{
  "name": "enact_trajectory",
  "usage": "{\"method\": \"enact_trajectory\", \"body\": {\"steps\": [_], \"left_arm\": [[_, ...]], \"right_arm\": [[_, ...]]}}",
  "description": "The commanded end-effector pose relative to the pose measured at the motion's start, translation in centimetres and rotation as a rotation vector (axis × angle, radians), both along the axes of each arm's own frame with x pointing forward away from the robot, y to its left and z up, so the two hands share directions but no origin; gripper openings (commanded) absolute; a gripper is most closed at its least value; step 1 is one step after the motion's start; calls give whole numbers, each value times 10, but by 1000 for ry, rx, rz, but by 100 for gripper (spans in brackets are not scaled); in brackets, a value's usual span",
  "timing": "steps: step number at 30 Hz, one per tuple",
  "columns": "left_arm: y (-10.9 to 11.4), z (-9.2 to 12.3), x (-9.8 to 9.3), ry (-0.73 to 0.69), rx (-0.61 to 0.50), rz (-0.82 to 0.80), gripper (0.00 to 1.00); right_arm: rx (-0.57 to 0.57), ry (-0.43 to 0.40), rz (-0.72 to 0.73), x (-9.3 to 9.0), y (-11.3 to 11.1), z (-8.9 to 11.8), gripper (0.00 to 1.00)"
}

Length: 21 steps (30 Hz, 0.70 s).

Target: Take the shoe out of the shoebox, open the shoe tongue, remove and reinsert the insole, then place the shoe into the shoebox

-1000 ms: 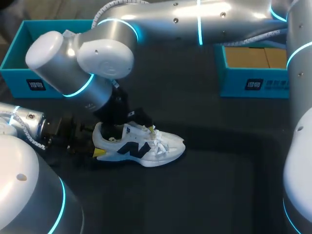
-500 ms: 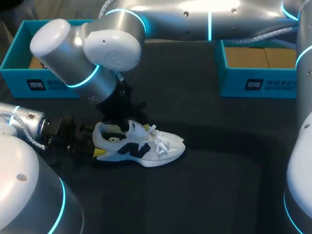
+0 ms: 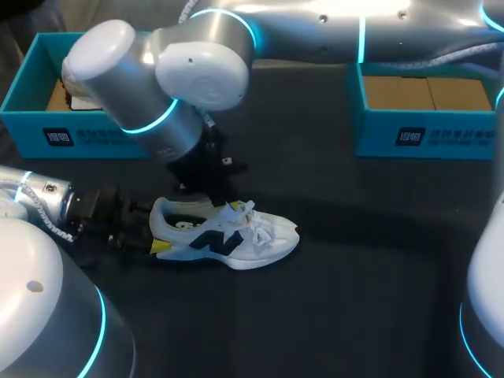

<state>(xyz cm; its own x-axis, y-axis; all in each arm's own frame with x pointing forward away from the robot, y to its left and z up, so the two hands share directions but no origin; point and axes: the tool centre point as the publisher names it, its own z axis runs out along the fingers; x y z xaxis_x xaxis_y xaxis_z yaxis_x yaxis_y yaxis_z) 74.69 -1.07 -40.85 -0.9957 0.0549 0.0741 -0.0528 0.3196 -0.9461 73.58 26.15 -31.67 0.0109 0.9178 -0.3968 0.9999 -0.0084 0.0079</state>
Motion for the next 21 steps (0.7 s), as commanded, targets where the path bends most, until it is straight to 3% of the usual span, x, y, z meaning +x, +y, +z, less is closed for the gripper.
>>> {"method": "enact_trajectory", "body": {"steps": [1,21], "left_arm": [[0,0,0,-1,0,4,0],[0,0,0,-1,0,4,0]], "right_arm": [[94,-127,-265,-7,-16,4,0],[130,-147,-349,-13,-50,8,0]]}}
